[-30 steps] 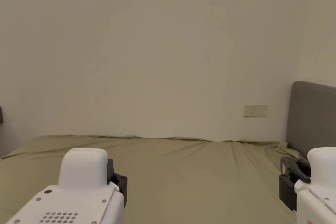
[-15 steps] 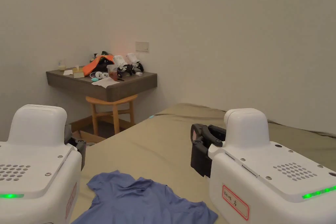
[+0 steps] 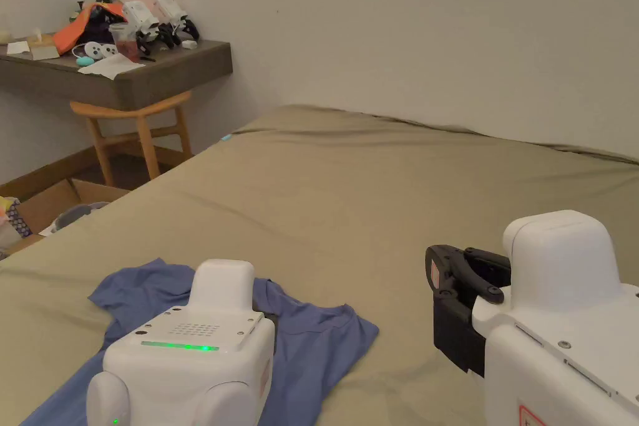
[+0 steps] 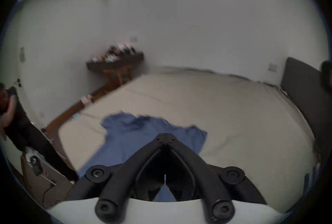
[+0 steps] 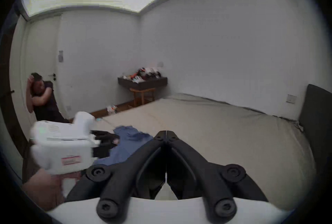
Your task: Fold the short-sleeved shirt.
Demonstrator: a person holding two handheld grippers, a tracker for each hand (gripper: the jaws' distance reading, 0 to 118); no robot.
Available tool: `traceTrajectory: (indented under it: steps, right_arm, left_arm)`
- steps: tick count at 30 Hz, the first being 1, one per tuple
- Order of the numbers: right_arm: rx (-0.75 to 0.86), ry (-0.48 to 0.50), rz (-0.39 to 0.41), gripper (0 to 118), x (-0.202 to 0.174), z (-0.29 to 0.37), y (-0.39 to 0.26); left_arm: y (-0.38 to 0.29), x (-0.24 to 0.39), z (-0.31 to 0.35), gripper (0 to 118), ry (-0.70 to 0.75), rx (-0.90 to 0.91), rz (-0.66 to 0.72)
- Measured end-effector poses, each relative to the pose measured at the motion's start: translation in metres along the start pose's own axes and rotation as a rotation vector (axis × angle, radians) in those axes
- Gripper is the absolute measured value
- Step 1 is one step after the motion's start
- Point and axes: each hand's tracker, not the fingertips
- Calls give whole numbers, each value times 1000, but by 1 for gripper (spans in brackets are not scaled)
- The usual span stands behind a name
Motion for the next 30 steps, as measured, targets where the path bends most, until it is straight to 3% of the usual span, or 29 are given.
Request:
traceTrajectory:
  steps: [3,9,10,12,13,19,20,21,22,23,24,26,27,30]
  right_arm:
    - [-91,3,-20,2,6,-30,-21]
    - [-207,25,4,2,13,-79,-49]
    - [-219,29,0,2,16,-85,-52]
    - [-241,39,-12,2,24,-94,-59]
    - [-248,39,-15,2,27,-96,-62]
    - [-291,9,-43,2,46,-96,-75]
    - [-294,8,-48,2,49,-95,-75]
    - [-295,7,-49,2,51,-91,-75]
    - [-293,5,-45,2,53,-88,-75]
    - [-290,-2,-41,2,55,-85,-75]
    - [-287,-11,-39,2,57,-81,-74]
    - [-278,-17,-46,2,61,-73,-73]
    - [-274,-16,-58,2,63,-69,-72]
    - [-264,-20,-81,2,68,-56,-70]
  left_arm:
    - [-28,8,-72,0,-36,-156,2]
    - [-54,15,-154,0,-47,-251,-10]
    - [-55,17,-160,10,-50,-249,-17]
    - [-59,21,-174,115,-32,-247,-58]
    - [-59,23,-170,118,-59,-220,-60]
    - [-73,18,-195,117,33,-277,-77]
    - [-76,17,-199,105,67,-285,-100]
    - [-80,15,-203,82,75,-285,-108]
    - [-81,8,-203,68,33,-276,-56]
    - [-76,2,-200,34,-21,-268,31]
    - [-69,-2,-196,5,27,-262,55]
    - [-63,-8,-192,5,108,-253,31]
    - [-57,-16,-193,5,20,-287,79]
    - [-43,-18,-181,5,0,-282,134]
